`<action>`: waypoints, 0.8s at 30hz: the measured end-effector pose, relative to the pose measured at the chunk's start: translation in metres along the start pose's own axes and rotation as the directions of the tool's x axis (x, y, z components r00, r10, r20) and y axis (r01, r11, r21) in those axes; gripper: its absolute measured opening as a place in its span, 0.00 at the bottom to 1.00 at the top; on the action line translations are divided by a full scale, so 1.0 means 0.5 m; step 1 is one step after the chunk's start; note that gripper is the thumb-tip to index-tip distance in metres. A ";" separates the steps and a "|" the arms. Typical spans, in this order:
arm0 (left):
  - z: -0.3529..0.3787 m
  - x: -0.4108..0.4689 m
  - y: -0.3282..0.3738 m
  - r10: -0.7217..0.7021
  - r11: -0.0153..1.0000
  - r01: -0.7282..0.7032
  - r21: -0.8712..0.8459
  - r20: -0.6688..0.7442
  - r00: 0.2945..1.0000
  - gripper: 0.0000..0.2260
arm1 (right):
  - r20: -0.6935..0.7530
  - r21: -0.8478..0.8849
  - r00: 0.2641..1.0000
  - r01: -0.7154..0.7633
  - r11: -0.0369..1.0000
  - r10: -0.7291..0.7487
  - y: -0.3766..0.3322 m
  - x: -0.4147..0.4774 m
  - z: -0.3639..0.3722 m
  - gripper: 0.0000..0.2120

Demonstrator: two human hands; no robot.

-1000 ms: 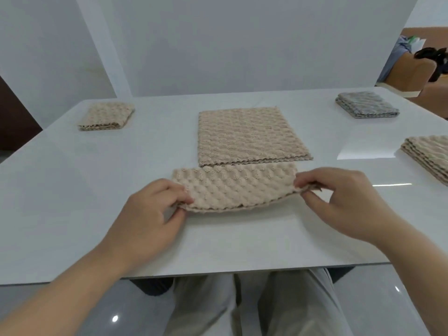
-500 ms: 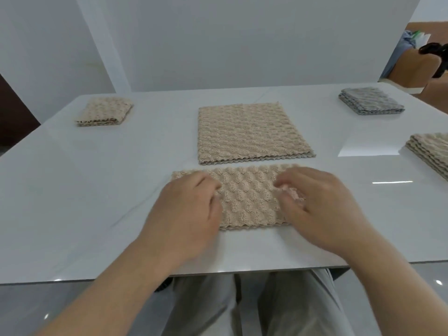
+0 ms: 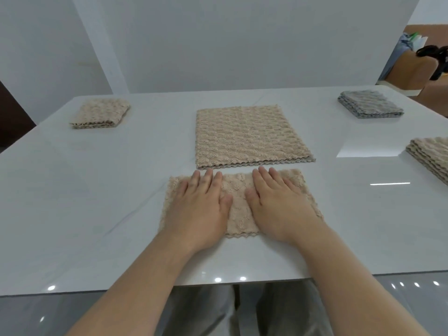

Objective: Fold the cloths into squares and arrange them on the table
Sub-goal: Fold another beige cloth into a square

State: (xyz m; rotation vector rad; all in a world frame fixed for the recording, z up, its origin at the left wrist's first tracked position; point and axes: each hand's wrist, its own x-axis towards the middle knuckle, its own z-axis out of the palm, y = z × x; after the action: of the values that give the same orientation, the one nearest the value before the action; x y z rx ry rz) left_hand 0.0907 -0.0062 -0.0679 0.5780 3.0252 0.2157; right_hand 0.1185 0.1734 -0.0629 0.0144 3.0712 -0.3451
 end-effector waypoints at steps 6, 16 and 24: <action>-0.005 -0.012 -0.061 -0.086 0.995 0.087 -0.039 0.027 0.996 0.30 | 0.032 0.002 0.991 -0.127 0.992 0.127 0.057 -0.021 -0.014 0.31; -0.040 -0.024 -0.022 -0.093 0.994 0.093 -0.063 0.006 0.996 0.36 | -0.118 0.042 0.950 -0.288 0.957 0.291 0.064 -0.024 -0.047 0.32; -0.013 -0.013 0.084 0.148 0.989 -0.147 -0.024 0.075 0.986 0.47 | -0.156 -0.066 0.820 -0.565 0.822 0.551 0.056 -0.036 -0.074 0.31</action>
State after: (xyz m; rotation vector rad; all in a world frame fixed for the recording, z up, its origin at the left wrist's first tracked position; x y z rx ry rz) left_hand 0.1115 0.0295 -0.0550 0.7909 2.9056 0.2226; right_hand 0.1348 0.2090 -0.0324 0.9515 3.0058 -0.1394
